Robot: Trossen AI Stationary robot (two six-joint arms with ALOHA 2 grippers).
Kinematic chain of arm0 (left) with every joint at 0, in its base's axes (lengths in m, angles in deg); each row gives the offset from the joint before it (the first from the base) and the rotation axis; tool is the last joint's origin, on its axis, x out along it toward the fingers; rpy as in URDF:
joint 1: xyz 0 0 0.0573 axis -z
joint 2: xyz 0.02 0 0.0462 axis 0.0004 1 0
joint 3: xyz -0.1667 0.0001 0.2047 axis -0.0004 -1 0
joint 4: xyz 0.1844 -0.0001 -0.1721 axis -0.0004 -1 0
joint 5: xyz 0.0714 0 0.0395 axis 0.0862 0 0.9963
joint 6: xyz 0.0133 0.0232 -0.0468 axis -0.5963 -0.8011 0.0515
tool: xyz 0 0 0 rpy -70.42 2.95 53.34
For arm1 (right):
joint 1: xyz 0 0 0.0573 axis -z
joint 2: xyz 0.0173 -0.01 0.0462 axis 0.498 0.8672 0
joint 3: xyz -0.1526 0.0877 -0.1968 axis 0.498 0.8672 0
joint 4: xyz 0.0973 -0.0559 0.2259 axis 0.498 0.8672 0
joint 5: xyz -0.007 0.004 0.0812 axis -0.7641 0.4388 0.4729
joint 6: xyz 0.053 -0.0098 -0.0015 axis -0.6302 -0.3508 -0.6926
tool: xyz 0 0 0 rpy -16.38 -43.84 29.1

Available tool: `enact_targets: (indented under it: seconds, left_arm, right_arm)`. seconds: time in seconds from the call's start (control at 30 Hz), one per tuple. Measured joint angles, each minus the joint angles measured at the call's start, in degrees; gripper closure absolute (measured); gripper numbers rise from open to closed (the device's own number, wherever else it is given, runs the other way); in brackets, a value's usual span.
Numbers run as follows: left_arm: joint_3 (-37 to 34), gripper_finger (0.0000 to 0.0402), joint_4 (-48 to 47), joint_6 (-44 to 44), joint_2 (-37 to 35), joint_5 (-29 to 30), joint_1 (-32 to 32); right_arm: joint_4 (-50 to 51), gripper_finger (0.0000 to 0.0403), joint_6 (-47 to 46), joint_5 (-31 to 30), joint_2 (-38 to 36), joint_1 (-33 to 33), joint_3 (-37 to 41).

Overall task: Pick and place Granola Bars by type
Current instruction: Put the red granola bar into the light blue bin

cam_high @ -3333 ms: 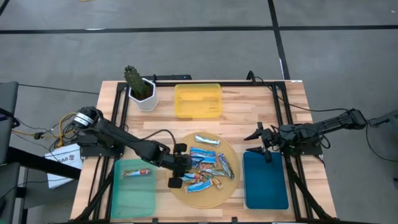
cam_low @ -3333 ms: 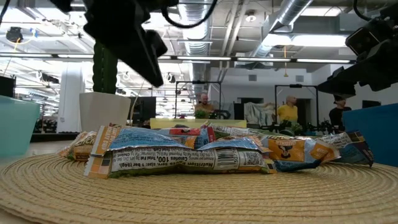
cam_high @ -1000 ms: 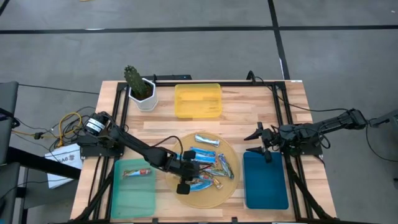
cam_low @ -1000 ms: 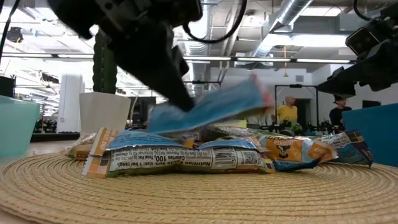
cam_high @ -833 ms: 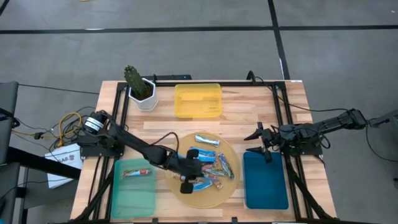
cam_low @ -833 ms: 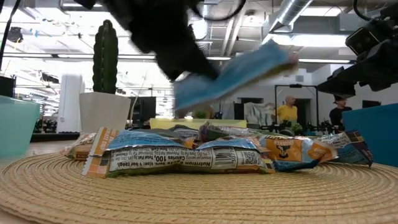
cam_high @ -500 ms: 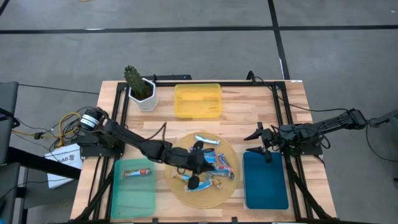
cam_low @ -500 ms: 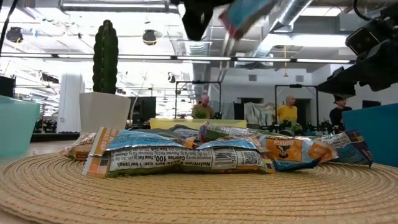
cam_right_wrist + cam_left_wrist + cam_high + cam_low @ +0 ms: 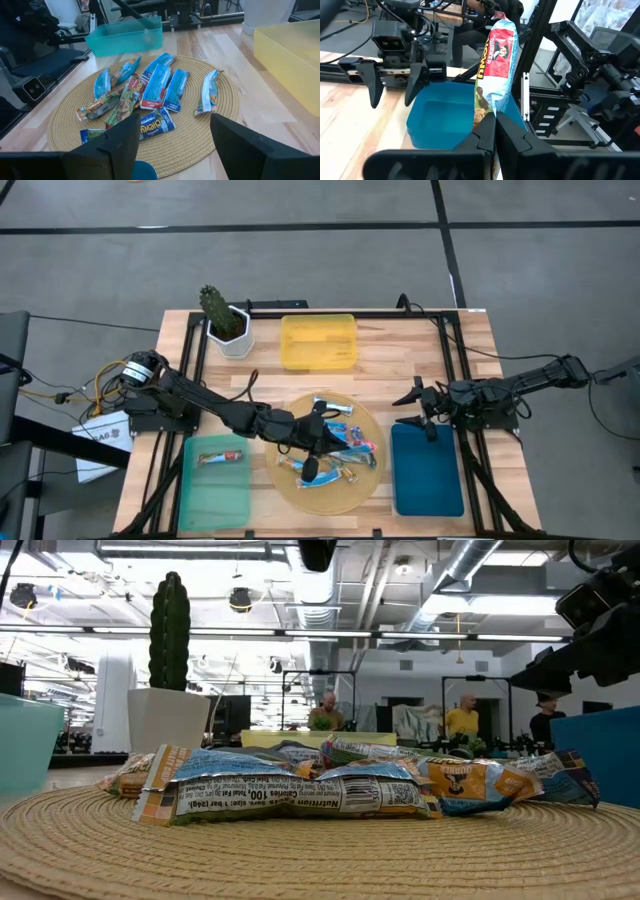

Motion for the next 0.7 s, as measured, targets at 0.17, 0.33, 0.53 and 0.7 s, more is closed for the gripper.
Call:
enact_targets:
  seconds: [0.17,0.33,0.53,0.7]
  left_arm:
    - [0.0,0.0401,-0.1,0.0,0.0,0.0,0.0]
    - [0.0,0.0401,-0.9,0.0,-0.5,0.1,0.1]
    - [-1.6,0.0401,-7.8,-2.5,-5.8,4.1,0.8]
    - [-6.8,0.0401,-10.4,-2.5,-12.2,4.3,0.9]
  right_arm:
    - [0.0,0.0168,0.0,0.0,0.0,0.0,0.0]
    - [0.0,0.0168,0.0,0.0,0.0,0.0,0.0]
    - [0.0,0.0168,0.0,0.0,0.0,0.0,0.0]
    - [0.1,0.0168,0.0,0.0,0.0,0.0,0.0]
